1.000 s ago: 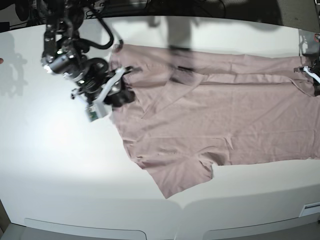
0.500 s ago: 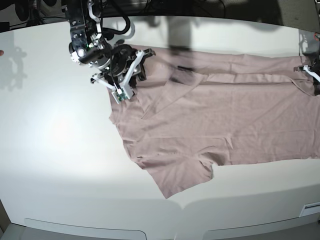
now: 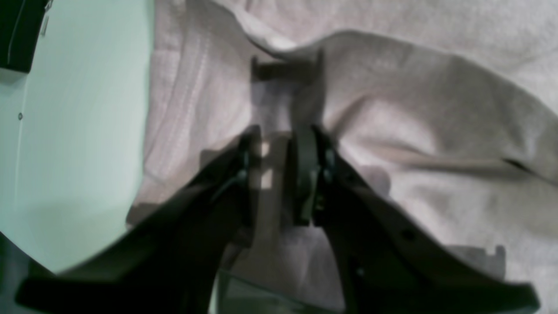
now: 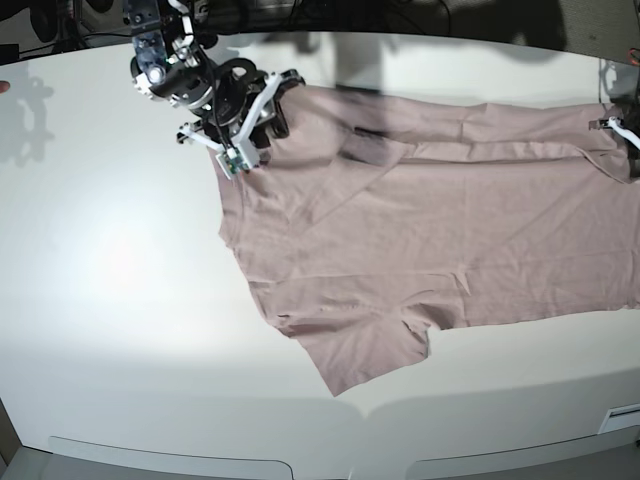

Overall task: Fold the T-shirt properly
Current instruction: 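Drag the shirt with both grippers, spreading it across the table, then hold the shirt edges with both grippers and pull them taut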

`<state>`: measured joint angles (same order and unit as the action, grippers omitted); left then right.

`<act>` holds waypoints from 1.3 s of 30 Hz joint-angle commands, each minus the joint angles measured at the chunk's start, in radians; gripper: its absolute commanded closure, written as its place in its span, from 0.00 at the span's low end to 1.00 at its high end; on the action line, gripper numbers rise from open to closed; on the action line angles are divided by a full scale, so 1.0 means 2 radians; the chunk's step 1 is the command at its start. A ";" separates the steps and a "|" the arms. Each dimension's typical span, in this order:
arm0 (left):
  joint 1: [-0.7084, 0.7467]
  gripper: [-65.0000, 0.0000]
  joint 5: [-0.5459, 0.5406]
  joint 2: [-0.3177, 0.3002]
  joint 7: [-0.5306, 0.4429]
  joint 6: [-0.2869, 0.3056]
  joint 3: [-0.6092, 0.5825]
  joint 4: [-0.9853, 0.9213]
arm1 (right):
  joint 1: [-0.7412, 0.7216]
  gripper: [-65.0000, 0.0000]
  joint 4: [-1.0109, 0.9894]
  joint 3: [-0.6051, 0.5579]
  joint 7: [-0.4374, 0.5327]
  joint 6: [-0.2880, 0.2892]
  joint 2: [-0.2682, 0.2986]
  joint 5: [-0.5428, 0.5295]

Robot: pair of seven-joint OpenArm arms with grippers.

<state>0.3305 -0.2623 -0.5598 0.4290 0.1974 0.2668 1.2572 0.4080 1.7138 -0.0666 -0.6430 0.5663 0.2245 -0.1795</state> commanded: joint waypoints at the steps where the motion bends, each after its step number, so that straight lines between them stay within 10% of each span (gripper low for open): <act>1: 0.013 0.81 0.006 -0.002 0.054 0.008 -0.003 -0.005 | 0.008 0.72 0.006 0.001 -0.021 -0.001 0.011 0.010; 39: 0.062 0.81 0.062 -0.002 0.085 -0.021 -0.003 0.060 | 0.113 0.72 0.064 0.063 -0.034 -0.006 0.029 0.006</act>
<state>0.4328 -0.1421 -0.5568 0.5243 0.1429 0.2619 1.3823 0.6209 1.8393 0.0536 -0.6613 0.5621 0.2722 -0.1902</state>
